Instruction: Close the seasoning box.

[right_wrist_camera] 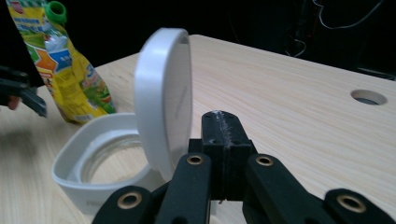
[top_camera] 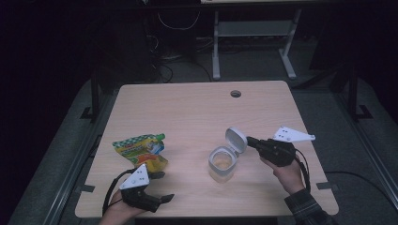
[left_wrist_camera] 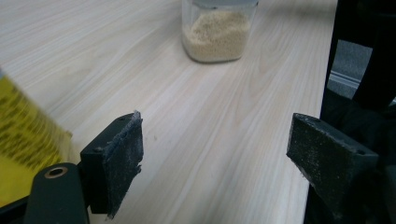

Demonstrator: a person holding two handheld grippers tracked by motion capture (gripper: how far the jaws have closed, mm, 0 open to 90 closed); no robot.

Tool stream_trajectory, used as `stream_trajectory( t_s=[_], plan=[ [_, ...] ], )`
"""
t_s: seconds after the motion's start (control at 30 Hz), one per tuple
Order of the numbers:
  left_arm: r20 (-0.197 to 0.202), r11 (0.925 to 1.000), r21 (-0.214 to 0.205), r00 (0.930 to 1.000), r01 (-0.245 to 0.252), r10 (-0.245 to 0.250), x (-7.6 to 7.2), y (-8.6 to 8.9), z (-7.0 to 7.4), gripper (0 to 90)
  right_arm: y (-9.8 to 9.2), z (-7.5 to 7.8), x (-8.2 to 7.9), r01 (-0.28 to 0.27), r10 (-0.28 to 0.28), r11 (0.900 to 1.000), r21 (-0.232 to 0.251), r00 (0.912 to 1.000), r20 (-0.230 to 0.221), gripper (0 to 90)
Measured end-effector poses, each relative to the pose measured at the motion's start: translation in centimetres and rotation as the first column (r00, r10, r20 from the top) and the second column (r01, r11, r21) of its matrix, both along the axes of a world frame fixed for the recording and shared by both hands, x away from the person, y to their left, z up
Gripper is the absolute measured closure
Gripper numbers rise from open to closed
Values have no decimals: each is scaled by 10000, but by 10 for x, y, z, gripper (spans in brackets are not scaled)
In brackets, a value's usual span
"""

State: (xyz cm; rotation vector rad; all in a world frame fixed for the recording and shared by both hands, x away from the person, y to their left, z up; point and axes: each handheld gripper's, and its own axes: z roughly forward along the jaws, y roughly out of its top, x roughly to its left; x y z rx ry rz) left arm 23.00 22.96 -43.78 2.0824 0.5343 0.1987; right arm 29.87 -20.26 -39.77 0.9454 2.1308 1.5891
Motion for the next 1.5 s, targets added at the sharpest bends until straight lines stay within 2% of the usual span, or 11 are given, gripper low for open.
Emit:
stream_trajectory(
  t_s=[0.33,0.47,0.6,0.87,1.1,1.17,1.37,1.43,1.5],
  plan=[
    [1,10000,88,10000,-35,35,9,-16,-4,182,19,3,-6,-718,720,9973,-165,9973,108,896],
    [-6,9999,139,10000,-71,71,11,-17,-4,182,19,2,-7,-740,742,9971,-191,9972,86,896],
    [-11,9999,102,9999,-110,110,11,-17,-4,182,14,-1,-7,-530,532,9984,-211,9986,54,884],
    [-6,9997,63,9997,-226,226,11,-17,-3,182,-6,-8,-6,128,-131,9999,-80,9995,-276,741],
    [69,9998,81,9998,-202,201,11,-20,-3,182,-21,-19,-13,538,-572,9974,-480,9958,-713,566],
    [95,9997,31,9997,-227,227,12,-21,-2,181,-24,-22,-16,724,-760,9957,-581,9951,-626,518],
    [100,9998,0,9997,-210,210,14,-26,-3,181,-32,-35,-22,981,-1054,9906,-955,9916,-746,421],
    [68,9998,32,9998,-201,201,15,-28,-3,182,-32,-40,-25,953,-1054,9878,-1231,9913,-786,398],
    [66,9998,47,9998,-168,168,16,-29,-3,181,-33,-45,-28,884,-1004,9877,-1291,9909,-895,376]
  ],
)
